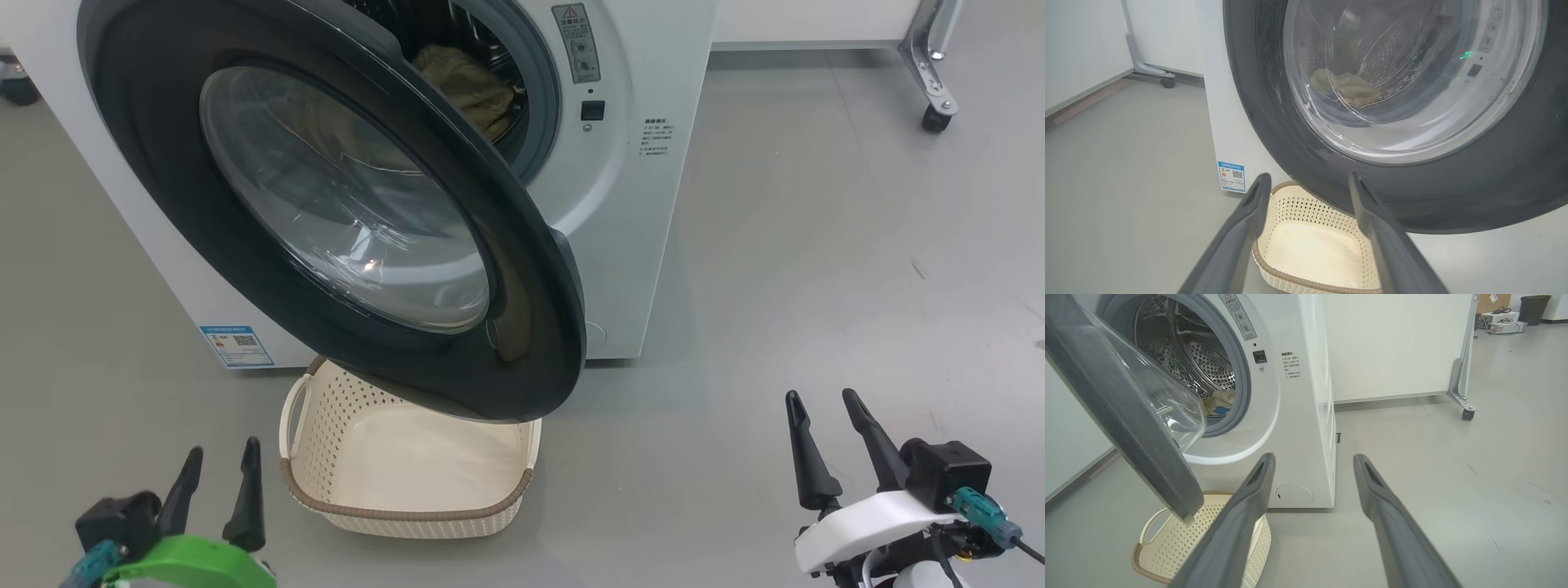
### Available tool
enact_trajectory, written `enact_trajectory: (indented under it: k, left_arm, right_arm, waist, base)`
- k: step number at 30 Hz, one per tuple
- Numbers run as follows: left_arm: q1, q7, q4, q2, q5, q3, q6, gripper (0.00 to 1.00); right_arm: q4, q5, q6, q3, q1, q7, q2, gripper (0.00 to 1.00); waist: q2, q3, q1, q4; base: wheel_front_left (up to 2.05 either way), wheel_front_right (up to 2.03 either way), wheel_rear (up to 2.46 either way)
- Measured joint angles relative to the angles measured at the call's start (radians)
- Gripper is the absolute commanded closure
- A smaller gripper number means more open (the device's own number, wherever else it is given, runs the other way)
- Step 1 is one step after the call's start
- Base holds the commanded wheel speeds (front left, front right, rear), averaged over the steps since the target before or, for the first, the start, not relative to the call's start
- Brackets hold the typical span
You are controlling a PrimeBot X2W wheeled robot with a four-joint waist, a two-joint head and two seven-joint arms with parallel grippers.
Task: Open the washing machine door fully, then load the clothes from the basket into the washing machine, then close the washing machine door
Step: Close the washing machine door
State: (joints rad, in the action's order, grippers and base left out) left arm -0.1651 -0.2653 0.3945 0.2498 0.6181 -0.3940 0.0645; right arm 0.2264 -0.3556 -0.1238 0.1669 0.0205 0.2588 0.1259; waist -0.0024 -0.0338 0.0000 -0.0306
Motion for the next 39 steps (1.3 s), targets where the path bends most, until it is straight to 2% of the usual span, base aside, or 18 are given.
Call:
enact_trajectory:
  k: [4, 10, 14, 27, 28, 29, 30, 31, 39]
  left_arm:
    - [0.018, 0.001, 0.016, -0.005, -0.038, 0.004, -0.025, 0.0]
    - [0.035, 0.002, 0.022, -0.04, -0.046, 0.018, -0.035, 0.0]
    - [0.038, 0.01, -0.01, -0.05, -0.066, 0.067, -0.05, 0.0]
    - [0.063, 0.01, -0.066, -0.091, -0.12, 0.144, -0.051, 0.0]
    - [0.063, 0.01, -0.066, -0.091, -0.12, 0.144, -0.051, 0.0]
    - [0.067, 0.01, -0.068, -0.094, -0.126, 0.147, -0.05, 0.0]
    - [0.071, 0.01, -0.069, -0.096, -0.129, 0.151, -0.049, 0.0]
    - [0.073, 0.01, -0.07, -0.097, -0.133, 0.156, -0.048, 0.0]
    - [0.088, 0.01, -0.077, -0.116, -0.165, 0.183, -0.031, 0.0]
  right_arm:
    - [-0.002, 0.002, 0.0, -0.001, 0.0, 0.0, 0.0, 0.0]
    - [-0.003, 0.004, 0.0, 0.0, 0.001, 0.0, 0.002, 0.0]
    - [-0.003, 0.008, 0.0, 0.0, 0.002, 0.0, 0.004, 0.0]
    - [-0.009, 0.022, 0.0, 0.0, 0.002, 0.0, 0.005, 0.0]
    - [-0.009, 0.022, 0.0, 0.0, 0.002, 0.0, 0.005, 0.05]
    - [-0.009, 0.022, 0.0, 0.0, 0.002, 0.0, 0.005, 0.28]
    - [-0.008, 0.022, 0.0, 0.001, 0.002, 0.0, 0.005, 0.67]
    - [-0.008, 0.022, 0.0, 0.001, 0.002, 0.0, 0.004, 1.0]
    - [-0.011, 0.022, 0.0, 0.002, 0.002, 0.0, 0.003, 1.0]
  waist:
    - [0.0, 0.004, 0.0, -0.003]
    - [0.0, 0.011, 0.0, -0.011]
    - [0.0, 0.015, 0.0, -0.017]
    - [0.0, 0.016, 0.0, -0.034]
    - [0.0, 0.016, 0.0, -0.034]
    - [0.0, 0.016, 0.0, -0.035]
    - [0.0, 0.015, 0.0, -0.035]
    - [0.0, 0.014, 0.0, -0.036]
    - [0.0, 0.01, 0.0, -0.039]
  base:
    - [0.0, 0.0, 0.0]
    - [0.0, 0.0, 0.0]
    - [0.0, 0.0, 0.0]
    - [0.0, 0.0, 0.0]
    - [0.0, 0.0, 0.0]
    - [0.0, 0.0, 0.0]
    - [0.0, 0.0, 0.0]
    - [0.0, 0.0, 0.0]
    - [0.0, 0.0, 0.0]
